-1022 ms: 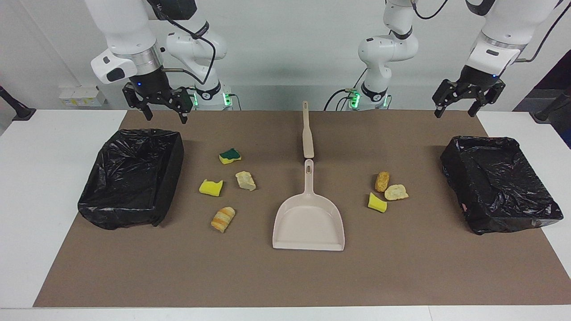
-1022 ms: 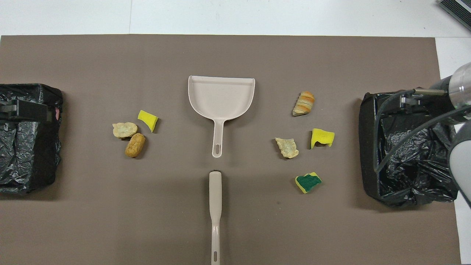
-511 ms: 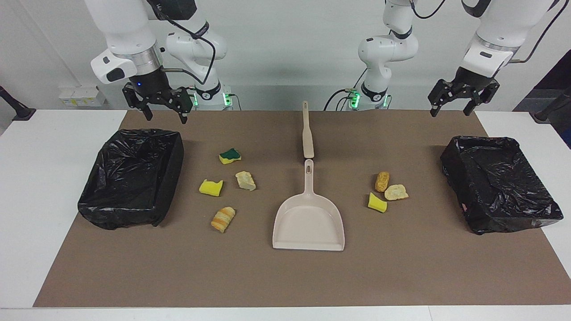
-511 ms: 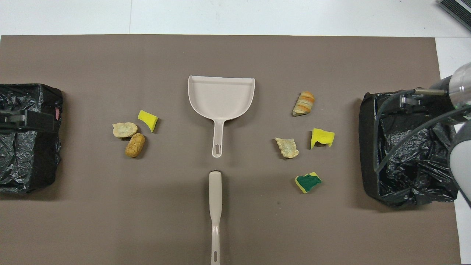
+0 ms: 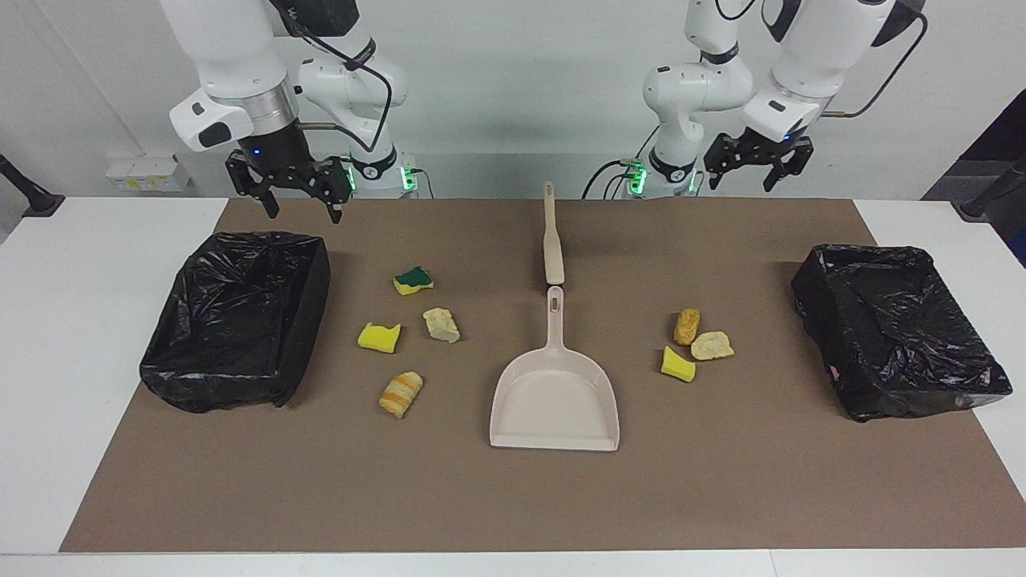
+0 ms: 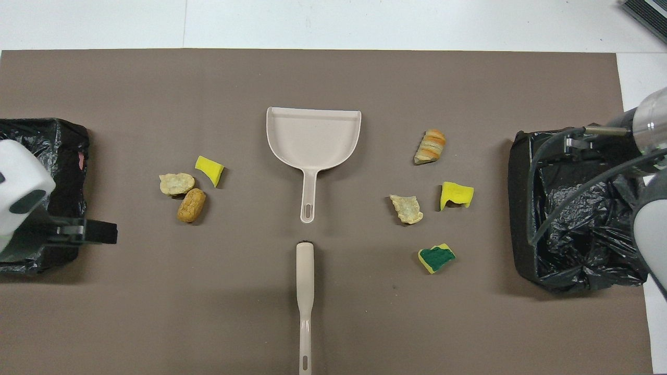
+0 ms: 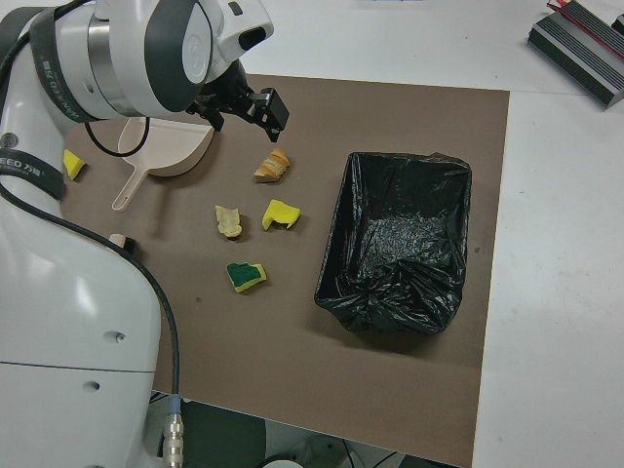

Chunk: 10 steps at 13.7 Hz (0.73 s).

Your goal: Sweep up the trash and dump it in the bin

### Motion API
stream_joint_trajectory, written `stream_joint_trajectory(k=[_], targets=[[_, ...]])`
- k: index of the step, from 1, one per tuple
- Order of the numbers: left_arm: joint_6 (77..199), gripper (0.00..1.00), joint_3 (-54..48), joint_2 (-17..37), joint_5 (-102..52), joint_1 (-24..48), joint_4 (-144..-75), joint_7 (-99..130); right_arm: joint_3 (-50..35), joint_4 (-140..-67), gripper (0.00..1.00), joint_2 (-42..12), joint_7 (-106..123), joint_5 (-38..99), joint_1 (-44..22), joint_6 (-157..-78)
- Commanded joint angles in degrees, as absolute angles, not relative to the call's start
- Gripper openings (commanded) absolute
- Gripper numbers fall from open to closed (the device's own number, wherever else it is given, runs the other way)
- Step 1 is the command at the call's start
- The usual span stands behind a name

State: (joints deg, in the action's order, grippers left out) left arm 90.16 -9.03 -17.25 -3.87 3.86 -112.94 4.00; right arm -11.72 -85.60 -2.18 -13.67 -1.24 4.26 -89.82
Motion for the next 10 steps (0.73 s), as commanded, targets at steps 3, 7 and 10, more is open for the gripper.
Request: stream_joint_trajectory(k=[3, 7, 10], targets=[[97.36, 1.0, -8.26, -20.39, -5.44, 17.82, -123.47, 14.3, -12.04, -85.96, 1.0, -7.71, -18.28, -0.88, -0.43, -99.02], [107.03, 1.0, -8.26, -21.09, -7.82, 28.27, -131.73, 24.58, -11.87, -85.08, 1.0, -16.76, -27.82, -4.72, -7.97, -107.3], [116.33, 1.0, -8.26, -18.91, -7.91, 37.06, -138.06, 33.02, -11.87, -83.76, 1.0, -22.57, -37.32, -8.44, -15.01, -111.61]])
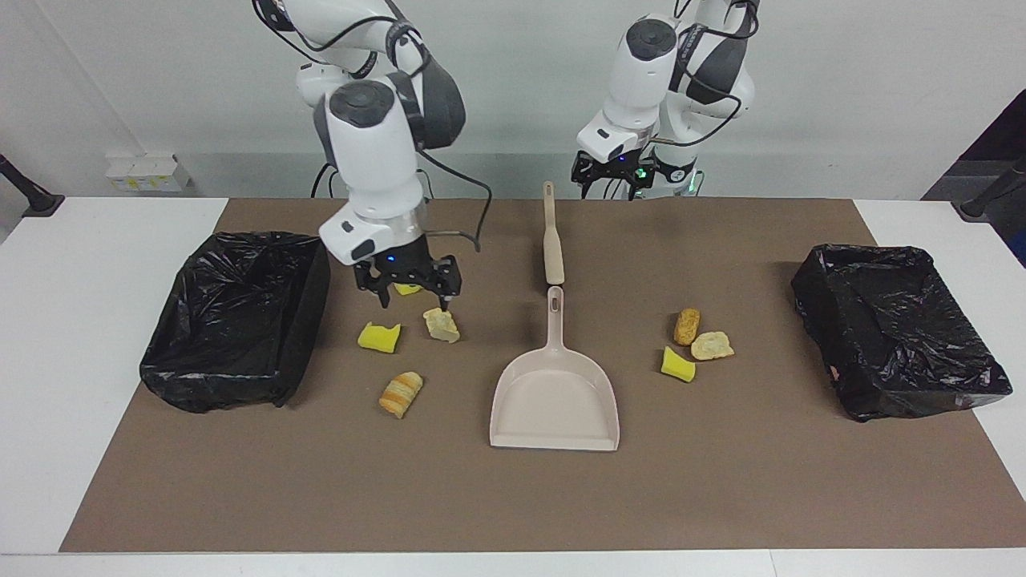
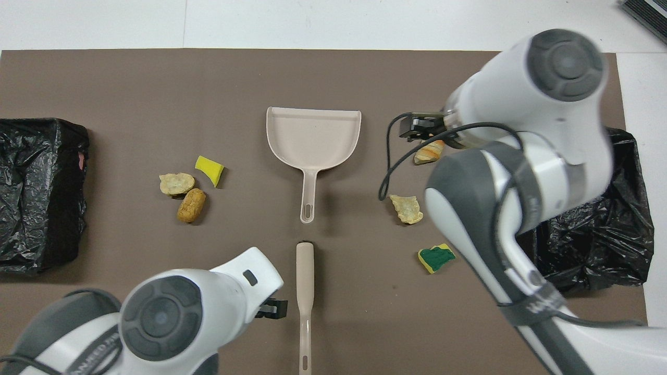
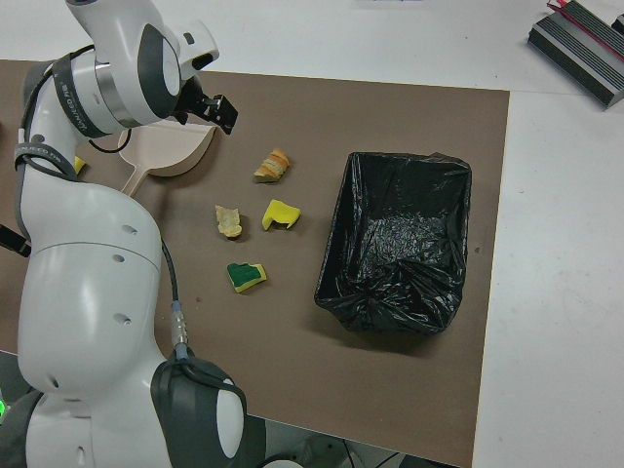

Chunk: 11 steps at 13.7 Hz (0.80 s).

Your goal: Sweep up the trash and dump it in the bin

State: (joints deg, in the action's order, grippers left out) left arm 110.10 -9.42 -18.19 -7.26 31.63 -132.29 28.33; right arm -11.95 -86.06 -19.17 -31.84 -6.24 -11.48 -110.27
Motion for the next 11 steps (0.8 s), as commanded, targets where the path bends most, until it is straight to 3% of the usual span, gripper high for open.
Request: stream_joint_trajectory(k=[1, 6, 11], targets=[[120.02, 1.0, -8.26, -17.07, -7.91, 40.74, -139.99, 36.35, -11.78, -82.45, 1.0, -24.5, -40.75, -8.87, -17.47, -112.14], [130.84, 1.0, -8.26, -12.58, -7.91, 48.77, -145.28, 43.4, -11.51, -76.55, 1.0, -33.65, -50.7, -10.46, -26.09, -114.07], [133.33, 1.0, -8.17, -11.25, -8.0, 48.87, -145.46, 44.74, -11.69, -74.79, 1.0, -38.58, -51.15, -12.04, -28.47, -116.54]])
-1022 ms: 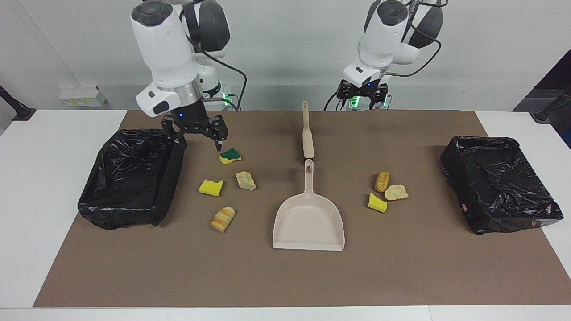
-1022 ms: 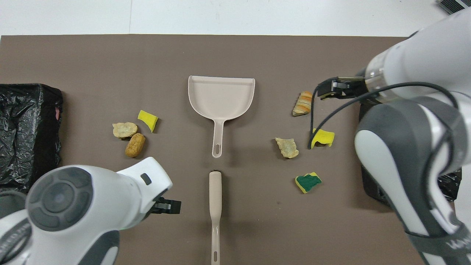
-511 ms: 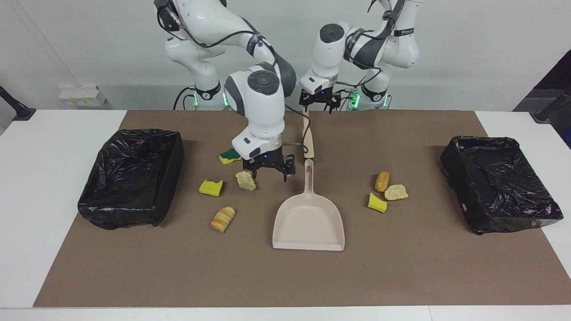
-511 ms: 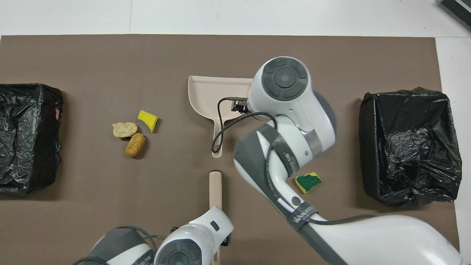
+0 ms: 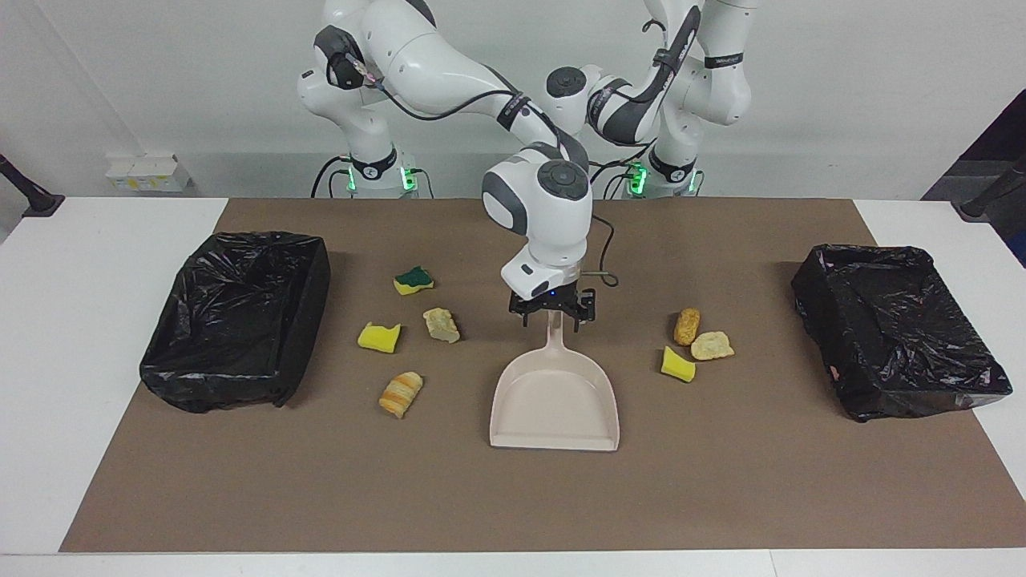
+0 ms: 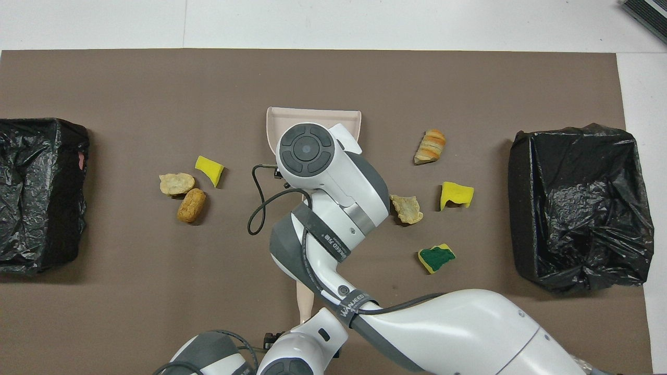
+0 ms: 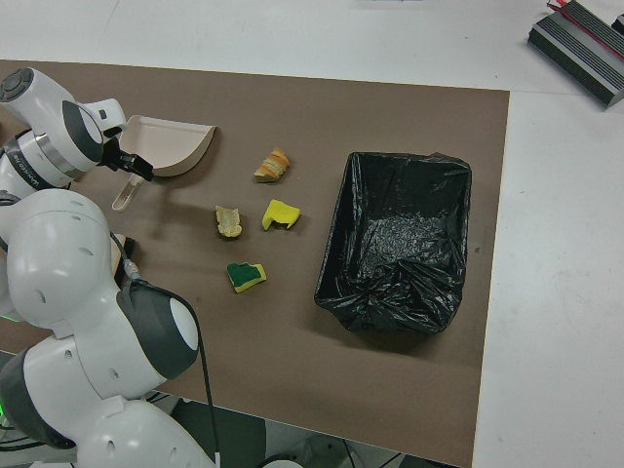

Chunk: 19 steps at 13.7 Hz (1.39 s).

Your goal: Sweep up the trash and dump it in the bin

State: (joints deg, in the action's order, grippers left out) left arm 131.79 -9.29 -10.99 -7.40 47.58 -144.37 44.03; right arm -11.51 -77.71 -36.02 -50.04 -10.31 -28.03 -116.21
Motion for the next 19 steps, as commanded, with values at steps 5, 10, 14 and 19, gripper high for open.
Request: stream_joint_trajectory(k=[5, 10, 14, 19], targets=[[132.45, 0.0, -8.17, -10.9, -8.0, 48.34, -145.2, 43.51, -12.04, -75.67, 0.64, -38.32, -50.63, -11.51, -27.51, -116.89], [128.43, 0.0, -7.82, -11.33, -8.0, 47.12, -144.76, 40.79, -12.04, -75.85, 0.18, -38.15, -49.58, -10.99, -27.6, -116.63], [120.86, 0.0, -7.73, -13.79, -7.91, 41.77, -143.26, 38.24, -11.95, -75.67, 0.0, -36.49, -38.55, -10.91, -26.99, -115.58], [107.87, 0.0, -7.56, -21.95, -7.91, 30.7, -142.47, 33.24, -12.39, -77.68, 0.0, -32.36, -19.4, -10.11, -24.7, -114.52]])
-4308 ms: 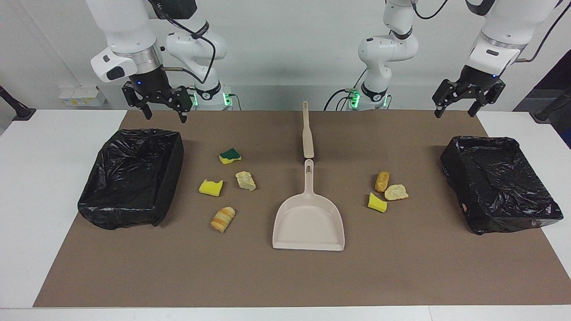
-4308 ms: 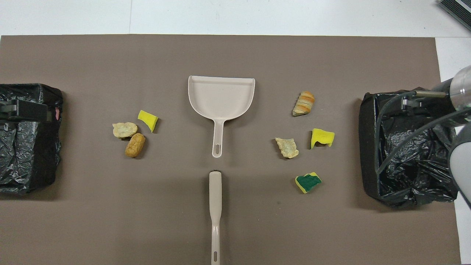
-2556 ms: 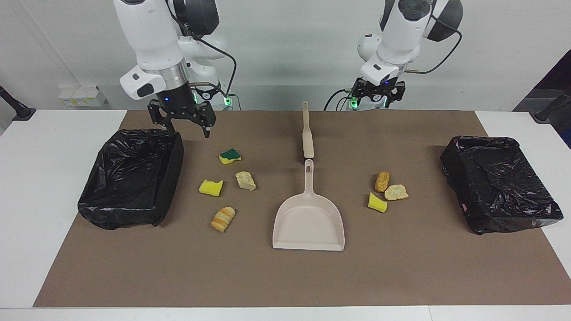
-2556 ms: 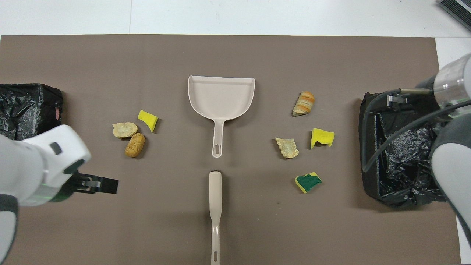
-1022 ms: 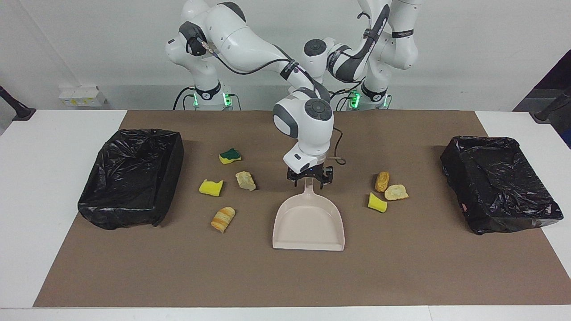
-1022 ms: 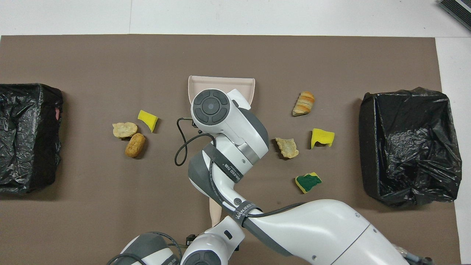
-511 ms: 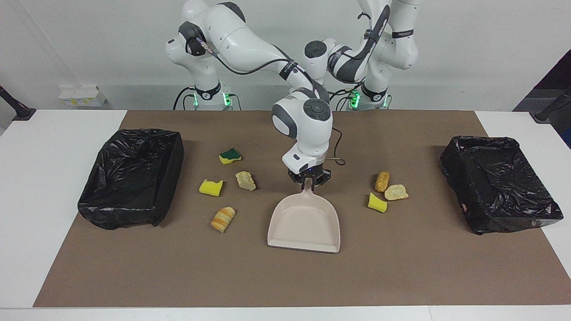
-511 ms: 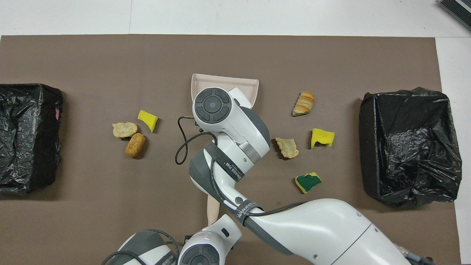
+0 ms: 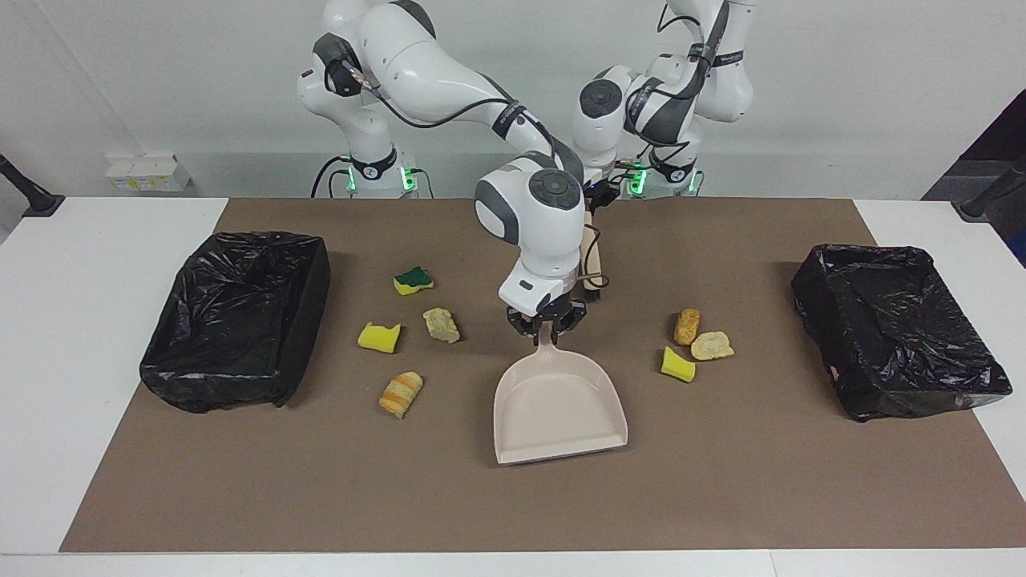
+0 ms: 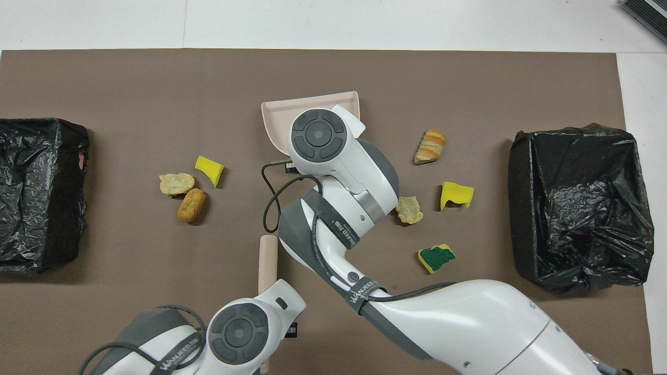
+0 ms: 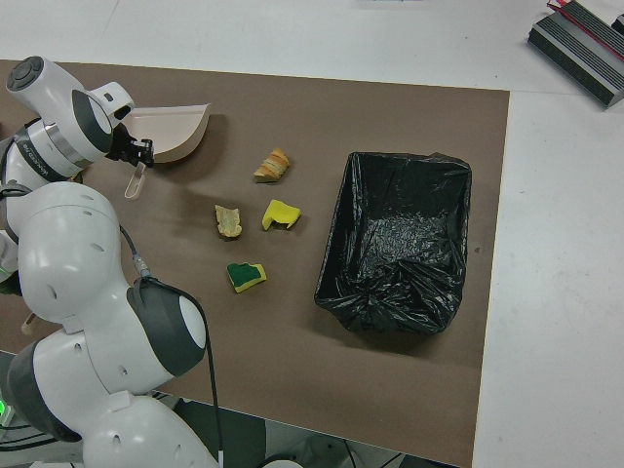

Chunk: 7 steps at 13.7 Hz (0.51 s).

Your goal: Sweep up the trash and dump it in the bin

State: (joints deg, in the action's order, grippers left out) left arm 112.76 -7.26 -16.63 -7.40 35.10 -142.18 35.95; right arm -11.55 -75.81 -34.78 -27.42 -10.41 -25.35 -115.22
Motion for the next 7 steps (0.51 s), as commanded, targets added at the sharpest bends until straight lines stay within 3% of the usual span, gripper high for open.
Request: stream_joint_trajectory(k=[1, 4, 7], targets=[[104.88, 0.0, -7.47, -23.63, -7.91, 27.45, -141.51, 31.92, -12.39, -79.52, 0.0, -30.86, -11.68, -10.11, -23.83, -114.61], [96.79, 0.0, -7.47, -23.3, -7.82, 15.86, -134.94, 30.76, -12.39, -81.99, 0.0, -28.92, 2.35, -10.02, -23.03, -114.0], [96.4, 0.0, -7.47, -20.75, -7.74, 7.66, -130.96, 30.5, -12.39, -82.97, 0.0, -28.3, 14.19, -10.81, -22.68, -112.78]])
